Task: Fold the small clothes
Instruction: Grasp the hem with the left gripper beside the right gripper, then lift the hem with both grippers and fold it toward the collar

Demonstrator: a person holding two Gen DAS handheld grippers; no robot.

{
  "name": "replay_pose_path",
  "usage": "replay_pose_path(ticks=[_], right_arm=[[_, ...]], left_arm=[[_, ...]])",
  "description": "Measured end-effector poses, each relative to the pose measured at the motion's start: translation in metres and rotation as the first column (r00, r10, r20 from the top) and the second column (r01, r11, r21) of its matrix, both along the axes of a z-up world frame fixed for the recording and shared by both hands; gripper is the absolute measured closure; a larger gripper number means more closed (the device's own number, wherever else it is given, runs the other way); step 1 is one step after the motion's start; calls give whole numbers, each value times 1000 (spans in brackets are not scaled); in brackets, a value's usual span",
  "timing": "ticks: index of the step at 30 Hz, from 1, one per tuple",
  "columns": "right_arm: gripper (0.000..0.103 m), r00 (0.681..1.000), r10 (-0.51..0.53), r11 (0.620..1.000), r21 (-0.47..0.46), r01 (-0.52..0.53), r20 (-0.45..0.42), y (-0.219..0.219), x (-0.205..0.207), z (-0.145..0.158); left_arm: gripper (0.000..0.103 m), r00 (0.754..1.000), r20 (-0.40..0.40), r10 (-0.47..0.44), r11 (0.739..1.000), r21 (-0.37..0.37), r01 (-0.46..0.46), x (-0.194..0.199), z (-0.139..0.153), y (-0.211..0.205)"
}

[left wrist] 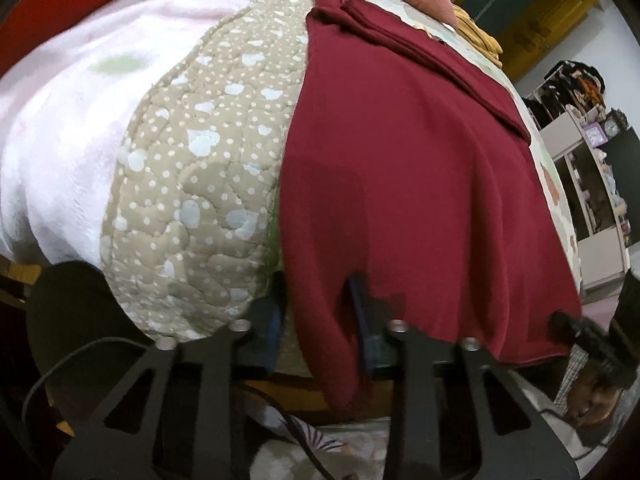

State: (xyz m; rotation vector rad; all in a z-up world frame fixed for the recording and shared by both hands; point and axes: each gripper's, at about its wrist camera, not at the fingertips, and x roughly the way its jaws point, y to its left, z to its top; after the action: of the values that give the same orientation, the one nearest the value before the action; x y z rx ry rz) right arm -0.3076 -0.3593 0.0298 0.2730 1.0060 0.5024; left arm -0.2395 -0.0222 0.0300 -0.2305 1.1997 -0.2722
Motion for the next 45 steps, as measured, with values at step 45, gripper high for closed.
replay_pose_path(ticks=[45], right_arm=[[95,974,-101,957,287,40,203,-31,35,68]], left_arm=[[98,997,80,-18,961,-275,39,46,44,11]])
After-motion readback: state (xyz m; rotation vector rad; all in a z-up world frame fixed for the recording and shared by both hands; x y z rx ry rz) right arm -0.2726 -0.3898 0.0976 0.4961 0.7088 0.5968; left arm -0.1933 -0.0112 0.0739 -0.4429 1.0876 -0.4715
